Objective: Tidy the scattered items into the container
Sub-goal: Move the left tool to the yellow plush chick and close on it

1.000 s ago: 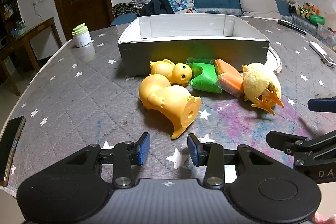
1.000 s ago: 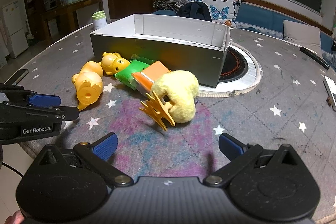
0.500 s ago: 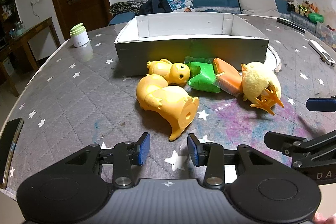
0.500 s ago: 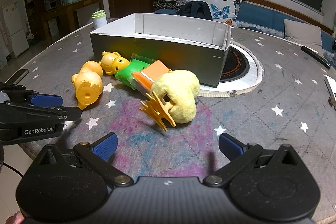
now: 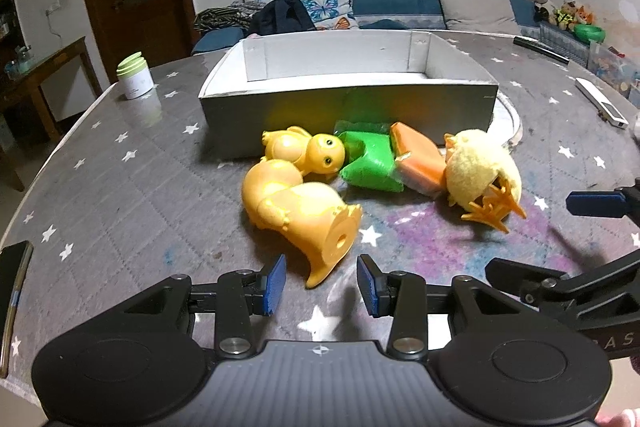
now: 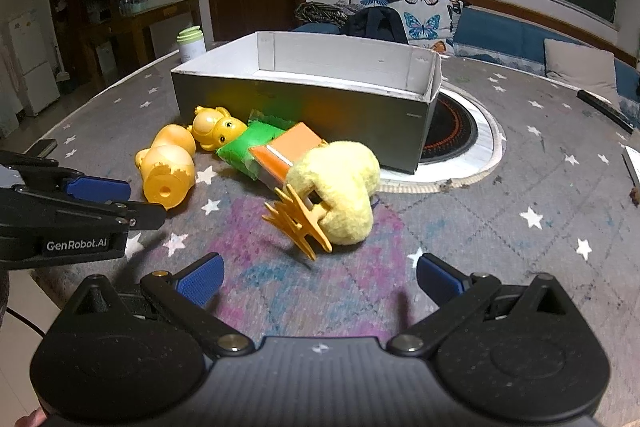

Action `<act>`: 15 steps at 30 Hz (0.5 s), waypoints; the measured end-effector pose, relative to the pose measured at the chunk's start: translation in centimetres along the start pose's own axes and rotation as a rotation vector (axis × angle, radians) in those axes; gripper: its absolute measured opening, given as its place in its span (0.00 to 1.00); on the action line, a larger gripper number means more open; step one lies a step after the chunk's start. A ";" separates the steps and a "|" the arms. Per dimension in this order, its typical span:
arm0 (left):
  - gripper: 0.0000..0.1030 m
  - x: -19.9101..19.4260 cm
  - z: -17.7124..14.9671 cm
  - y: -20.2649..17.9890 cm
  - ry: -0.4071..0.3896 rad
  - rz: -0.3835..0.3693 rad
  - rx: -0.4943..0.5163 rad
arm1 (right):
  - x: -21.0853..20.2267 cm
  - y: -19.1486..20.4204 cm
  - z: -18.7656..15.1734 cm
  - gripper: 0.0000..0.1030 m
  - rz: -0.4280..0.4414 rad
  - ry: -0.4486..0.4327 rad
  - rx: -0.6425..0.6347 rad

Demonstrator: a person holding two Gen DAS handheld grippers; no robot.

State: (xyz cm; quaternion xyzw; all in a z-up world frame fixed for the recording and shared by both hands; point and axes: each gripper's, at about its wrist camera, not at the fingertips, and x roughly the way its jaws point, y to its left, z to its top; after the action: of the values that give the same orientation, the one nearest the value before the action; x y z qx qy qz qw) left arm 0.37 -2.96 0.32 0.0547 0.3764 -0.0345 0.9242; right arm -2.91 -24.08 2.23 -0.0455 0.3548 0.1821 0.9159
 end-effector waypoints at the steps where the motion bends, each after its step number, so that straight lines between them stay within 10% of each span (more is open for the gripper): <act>1: 0.40 0.0 0.1 0.0 0.000 -0.006 -0.001 | 0.0 -0.1 0.1 1.00 0.003 -0.004 0.004; 15: 0.39 -0.9 3.5 -0.6 -0.056 -0.205 0.001 | 0.4 -2.2 1.3 0.96 0.029 -0.054 0.080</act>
State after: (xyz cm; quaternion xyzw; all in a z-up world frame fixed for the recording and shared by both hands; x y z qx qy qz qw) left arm 2.08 -3.97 3.45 0.0154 0.3538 -0.1304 0.9260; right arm -1.00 -25.69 2.88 0.0013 0.3378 0.1820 0.9235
